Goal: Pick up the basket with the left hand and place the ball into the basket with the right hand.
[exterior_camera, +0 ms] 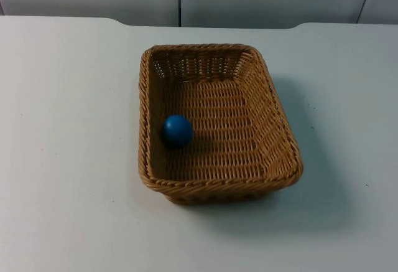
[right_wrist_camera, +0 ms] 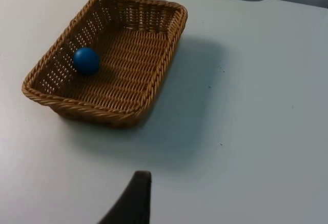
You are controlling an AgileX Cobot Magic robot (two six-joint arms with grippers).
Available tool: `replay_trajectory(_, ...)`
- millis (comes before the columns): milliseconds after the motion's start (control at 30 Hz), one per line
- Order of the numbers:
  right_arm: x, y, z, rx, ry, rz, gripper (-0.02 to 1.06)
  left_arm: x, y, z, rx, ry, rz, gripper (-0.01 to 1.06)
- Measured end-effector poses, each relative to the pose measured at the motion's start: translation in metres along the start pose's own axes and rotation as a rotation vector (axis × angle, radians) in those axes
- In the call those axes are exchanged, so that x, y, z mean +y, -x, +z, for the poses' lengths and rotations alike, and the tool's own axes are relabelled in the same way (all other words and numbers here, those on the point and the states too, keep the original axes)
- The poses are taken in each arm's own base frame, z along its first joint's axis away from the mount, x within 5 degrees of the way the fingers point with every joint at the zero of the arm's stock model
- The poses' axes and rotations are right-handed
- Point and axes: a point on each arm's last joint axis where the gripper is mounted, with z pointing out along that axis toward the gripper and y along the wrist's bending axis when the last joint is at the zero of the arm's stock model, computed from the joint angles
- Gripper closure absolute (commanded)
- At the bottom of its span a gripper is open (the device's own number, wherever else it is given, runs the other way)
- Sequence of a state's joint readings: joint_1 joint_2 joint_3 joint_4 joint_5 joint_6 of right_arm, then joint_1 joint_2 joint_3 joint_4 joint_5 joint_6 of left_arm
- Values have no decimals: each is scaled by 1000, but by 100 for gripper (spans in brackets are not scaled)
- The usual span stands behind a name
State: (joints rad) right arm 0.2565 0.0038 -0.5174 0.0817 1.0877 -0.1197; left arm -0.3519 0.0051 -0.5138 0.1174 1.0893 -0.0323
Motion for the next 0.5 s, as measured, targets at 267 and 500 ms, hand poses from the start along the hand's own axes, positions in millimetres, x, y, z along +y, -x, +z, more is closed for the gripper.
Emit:
replay_trajectory(267,0,0,0,0,0,-2,0,0,0,0,0,-2,-1,21)
replay_trajectory(500,0,0,0,0,0,-4,0,0,0,0,0,-2,-1,21)
